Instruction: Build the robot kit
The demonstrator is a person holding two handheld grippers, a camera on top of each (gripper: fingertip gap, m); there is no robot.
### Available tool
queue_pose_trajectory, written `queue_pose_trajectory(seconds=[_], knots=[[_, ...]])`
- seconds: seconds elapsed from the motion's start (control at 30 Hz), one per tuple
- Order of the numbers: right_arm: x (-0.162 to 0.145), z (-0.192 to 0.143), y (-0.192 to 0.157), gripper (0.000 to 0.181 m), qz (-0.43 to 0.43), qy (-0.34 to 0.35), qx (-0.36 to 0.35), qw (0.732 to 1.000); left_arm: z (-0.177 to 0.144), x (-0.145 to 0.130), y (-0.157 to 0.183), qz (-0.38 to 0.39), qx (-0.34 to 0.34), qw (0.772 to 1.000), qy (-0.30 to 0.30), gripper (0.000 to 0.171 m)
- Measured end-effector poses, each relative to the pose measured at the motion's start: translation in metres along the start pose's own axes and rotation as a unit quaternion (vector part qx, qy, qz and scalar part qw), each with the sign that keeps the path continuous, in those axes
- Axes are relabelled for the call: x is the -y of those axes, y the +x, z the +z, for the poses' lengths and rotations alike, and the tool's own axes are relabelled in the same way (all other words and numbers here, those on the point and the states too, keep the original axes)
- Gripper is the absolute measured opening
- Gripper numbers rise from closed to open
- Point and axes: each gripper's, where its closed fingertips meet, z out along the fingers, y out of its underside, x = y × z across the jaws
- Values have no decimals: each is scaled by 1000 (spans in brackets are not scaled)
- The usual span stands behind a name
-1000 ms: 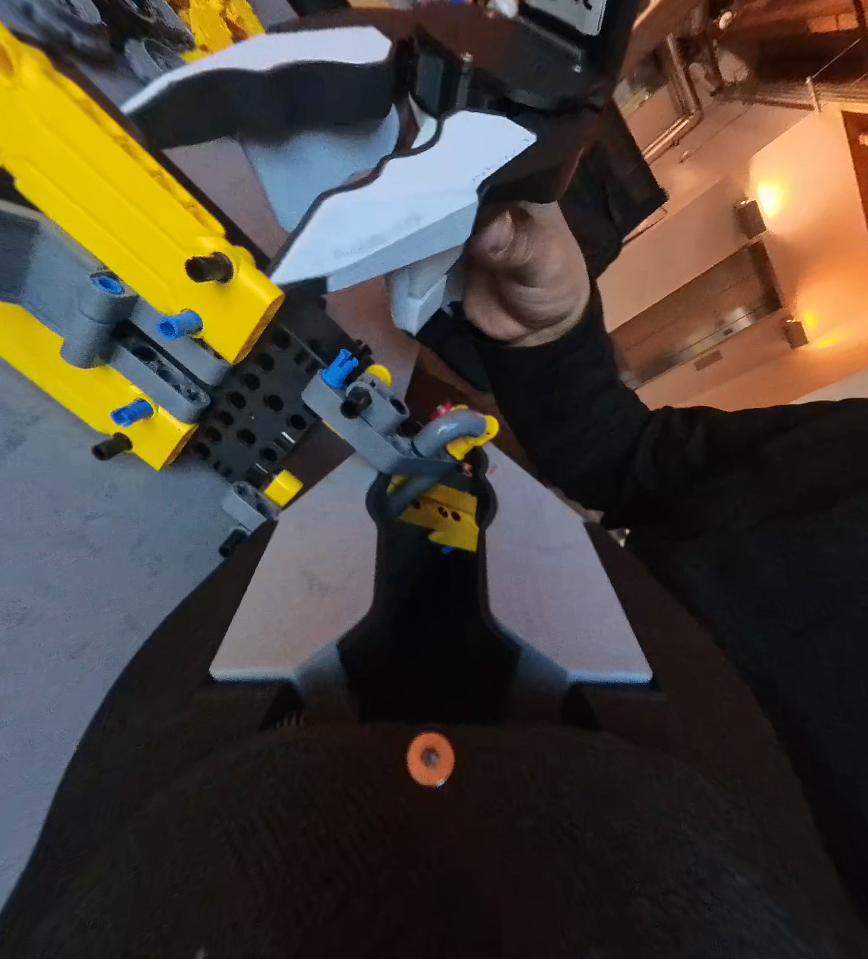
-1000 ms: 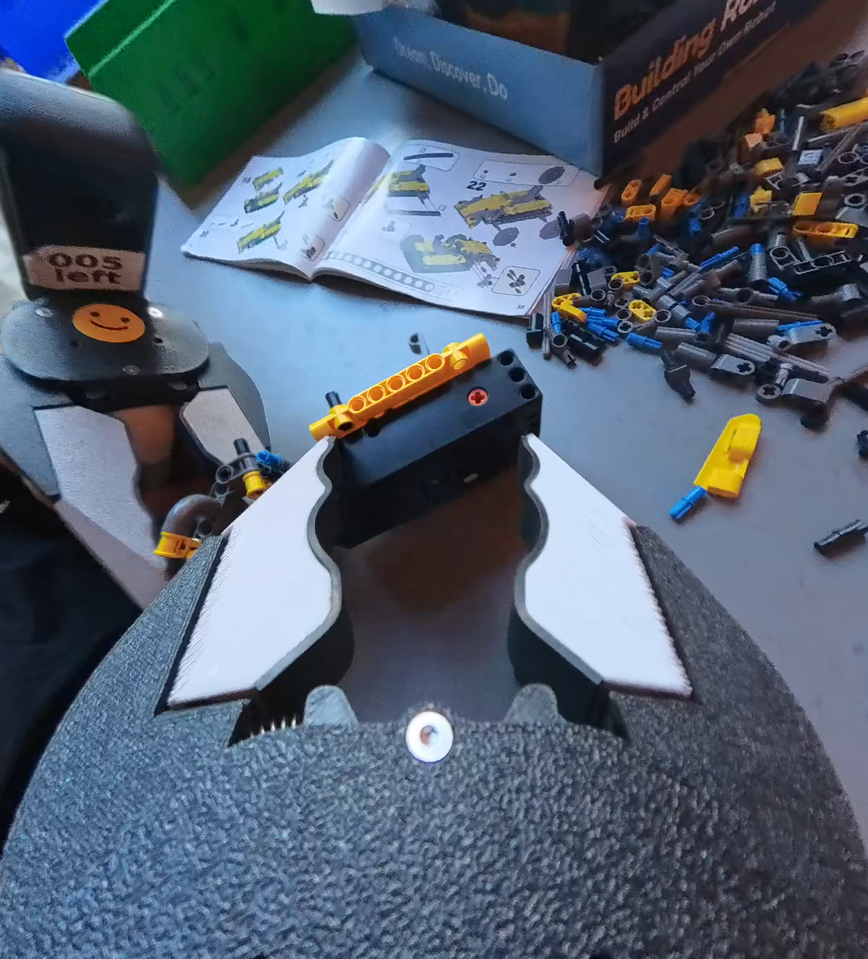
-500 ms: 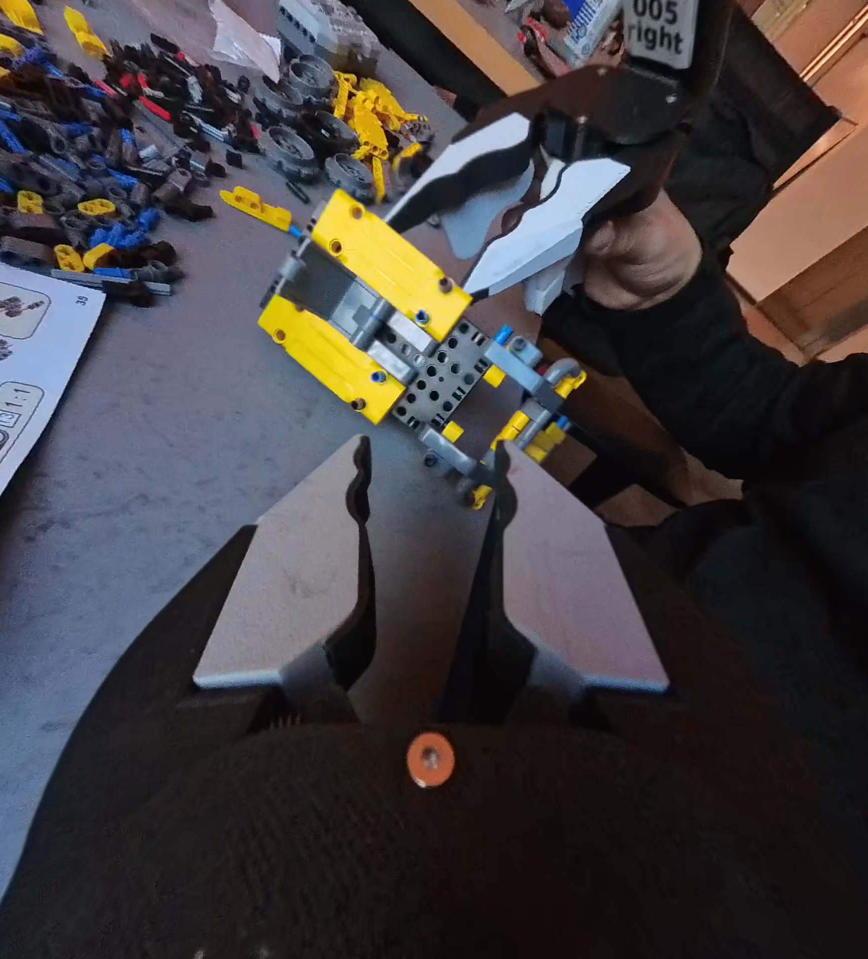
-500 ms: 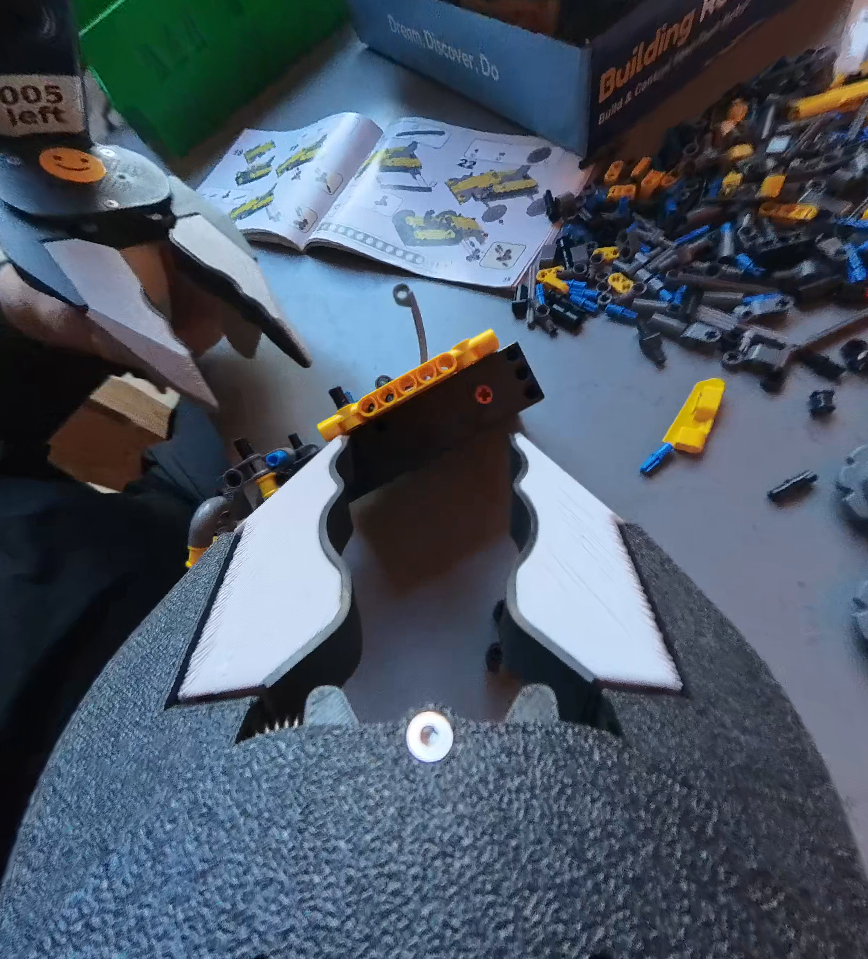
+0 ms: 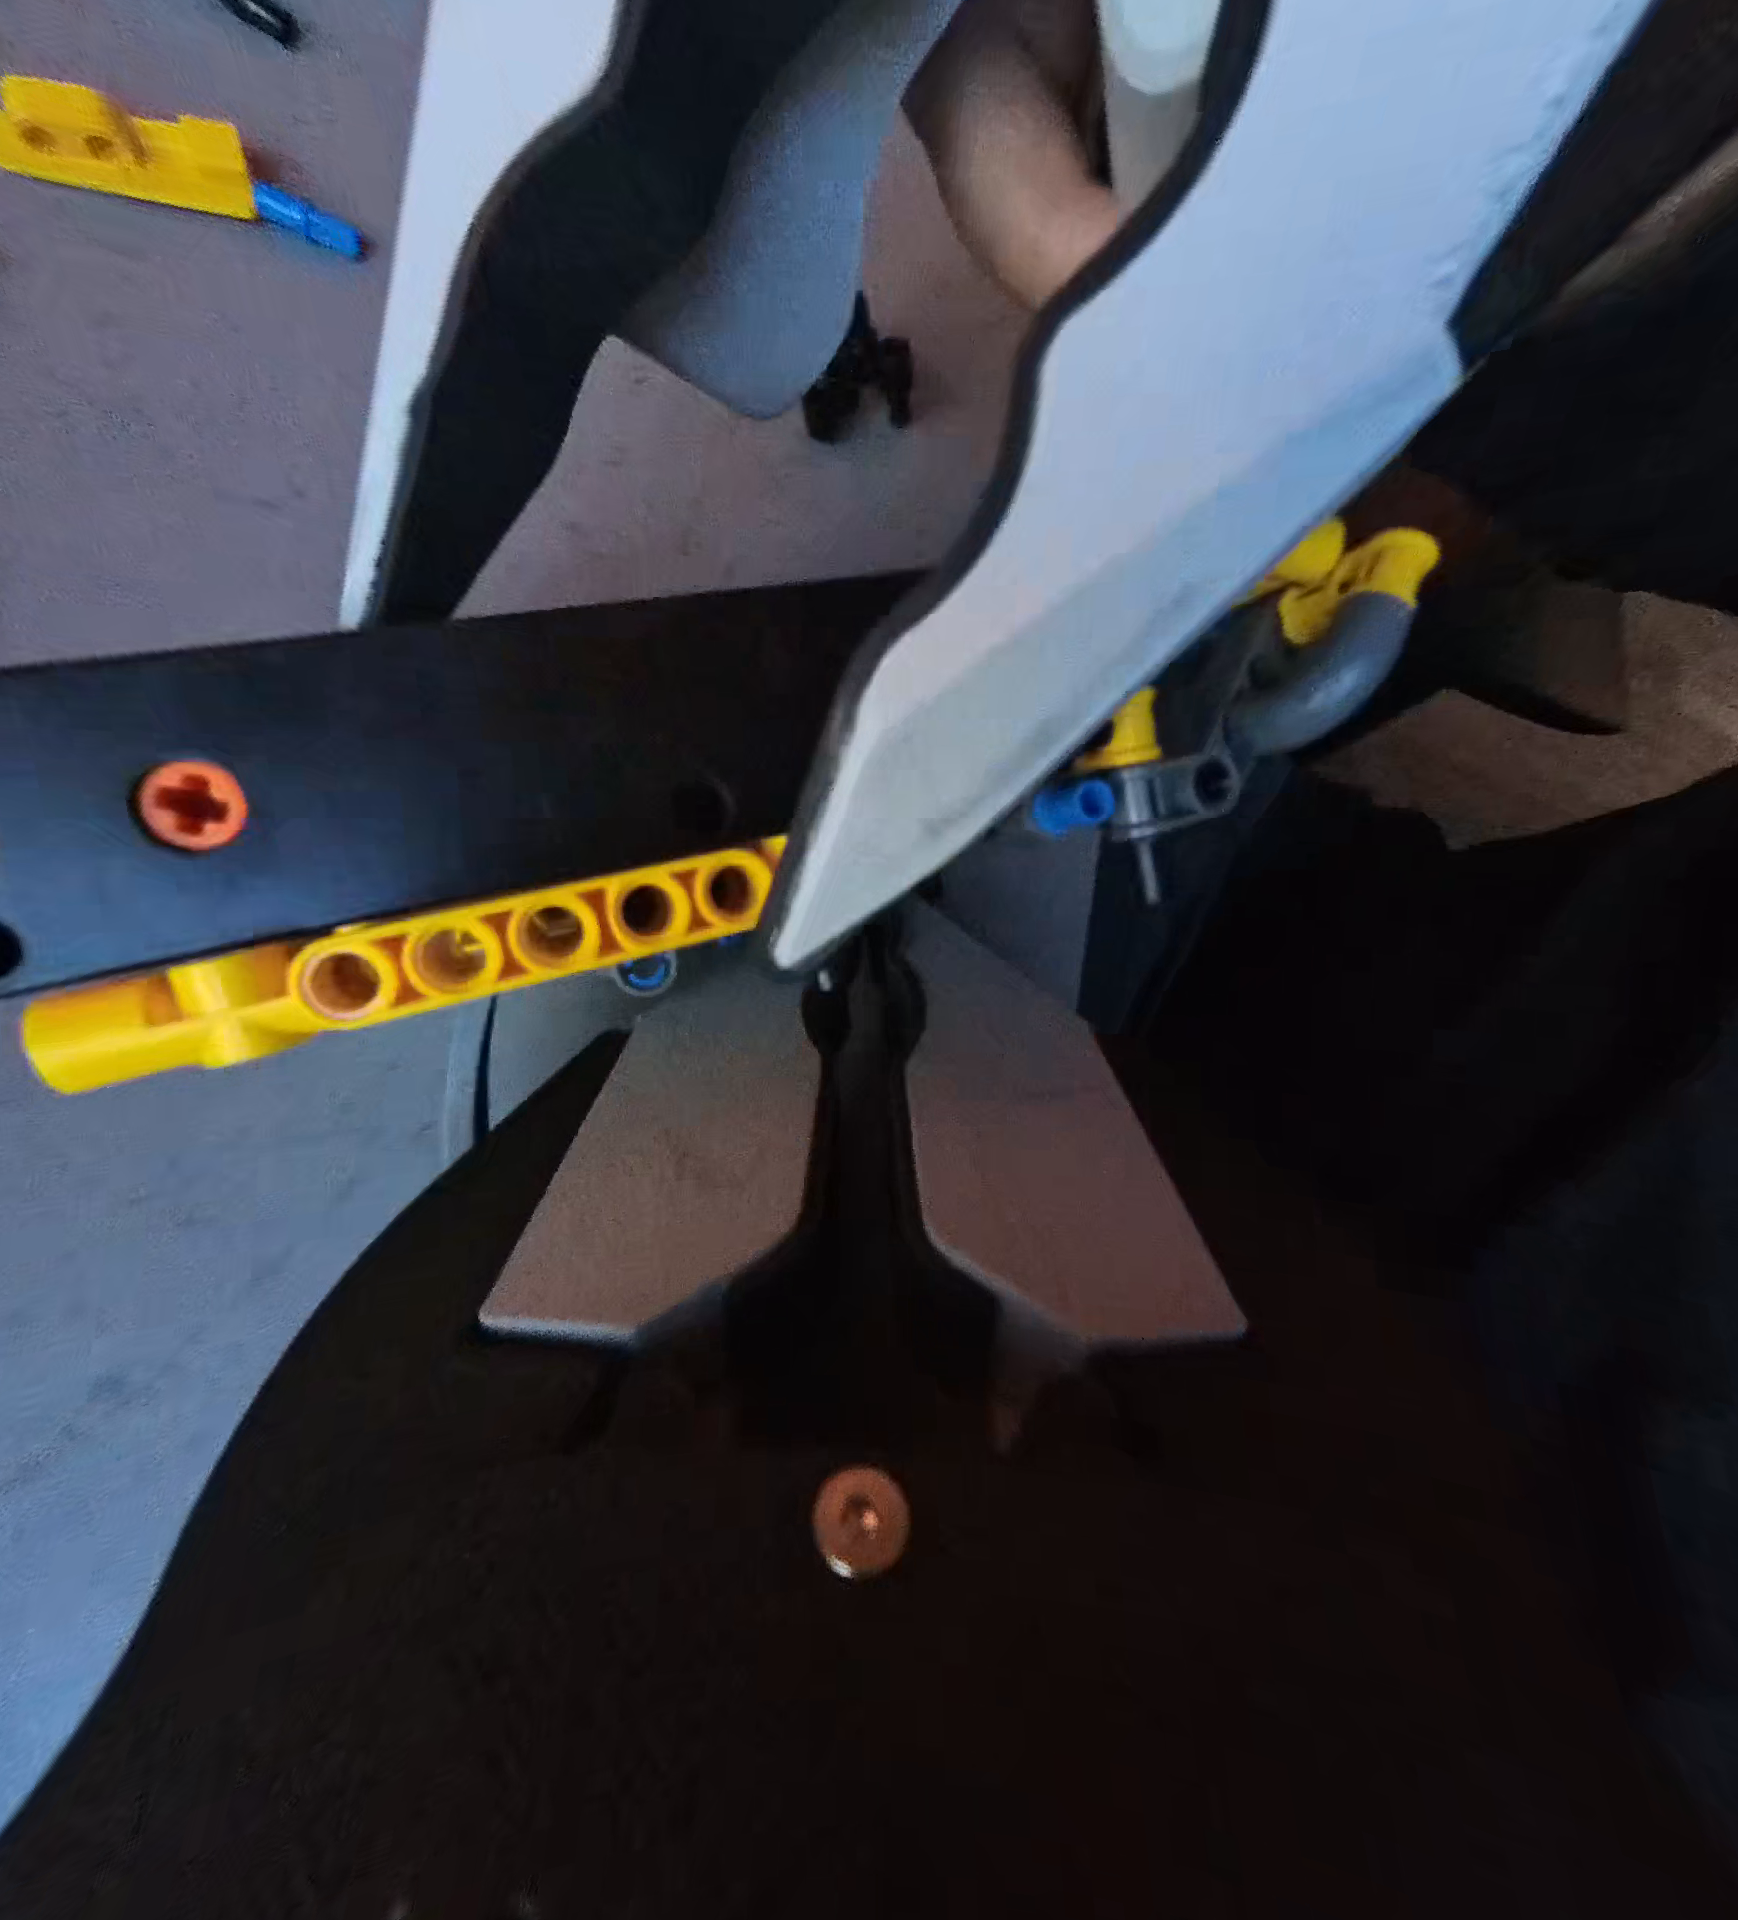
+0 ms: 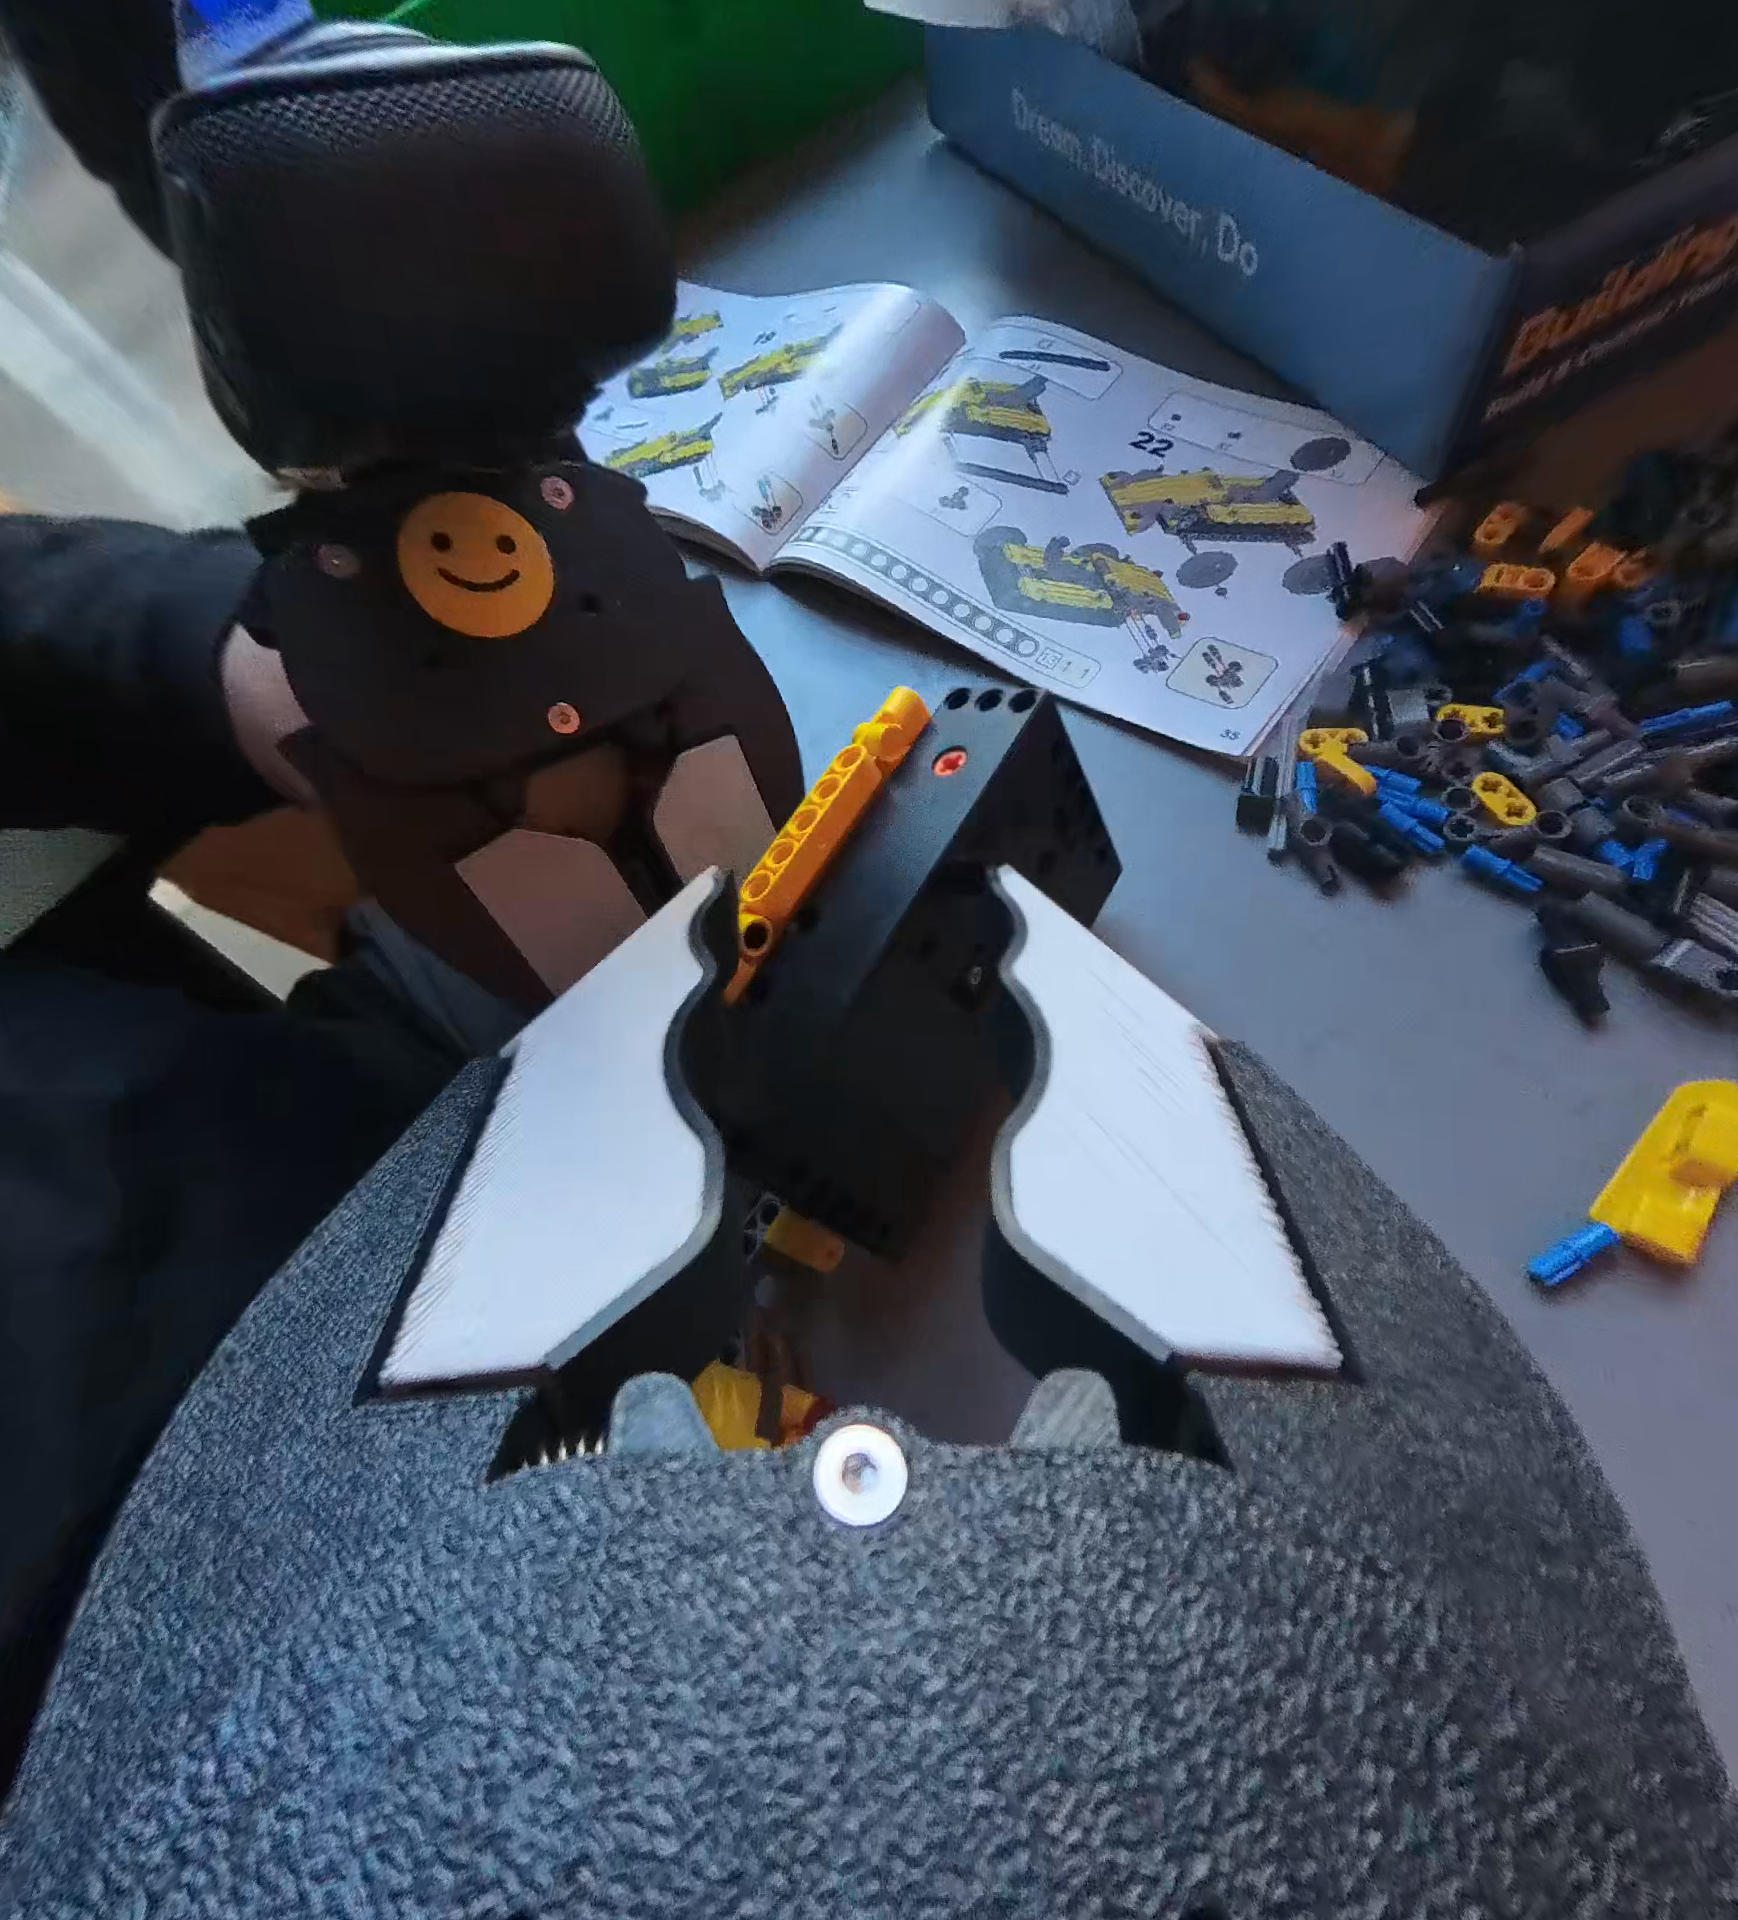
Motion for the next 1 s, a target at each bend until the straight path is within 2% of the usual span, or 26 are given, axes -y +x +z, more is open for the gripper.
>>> queue_pose_trajectory(seconds=[0.13,0.23,0.27,0.33,0.4,0.43,0.5,0.53,0.63,0.7,0.73,0.77,0.8,0.83,0.9,0.97,1.0], knots=[[0,-3,1,46,-4,-3,0,1000,-19,-11,-6,20,44,999,18,0],[0,-6,4,46,3,-3,4,1000,-47,-10,3,24,33,998,45,3],[0,-6,4,46,4,-3,5,1000,-61,0,0,31,48,996,68,20],[0,-4,3,47,1,-3,8,1000,-91,28,-14,88,101,985,112,33],[0,-3,3,48,3,-2,12,1000,-111,56,-39,163,169,964,121,55],[0,-3,2,48,3,-1,14,1000,-111,65,-44,200,163,960,108,62],[-1,-3,1,47,1,1,18,1000,-96,66,-37,264,79,960,51,71],[-1,-4,0,47,0,1,23,1000,-90,63,-34,302,41,952,21,74],[-3,-6,0,47,6,0,34,999,-79,64,-53,377,26,925,-42,72],[-3,-9,3,47,10,3,31,999,-68,55,-45,374,-52,922,-82,62],[-3,-11,5,46,11,3,29,1000,-62,43,-38,361,-104,919,-116,62],[-3,-13,7,44,10,2,26,1000,-54,36,-37,348,-122,918,-144,63],[-5,-17,7,46,7,-3,27,1000,-47,36,-40,350,-120,916,-153,48],[-8,-23,6,46,3,-12,27,1000,-46,34,-35,347,-146,913,-158,43],[-19,-48,5,46,-9,-30,28,999,-41,34,-30,321,-173,919,-153,43],[-41,-80,0,51,-21,-58,51,997,-40,36,-29,338,-166,916,-139,42],[-51,-92,6,46,-18,-65,35,997,-41,35,-29,348,-159,914,-134,42]])
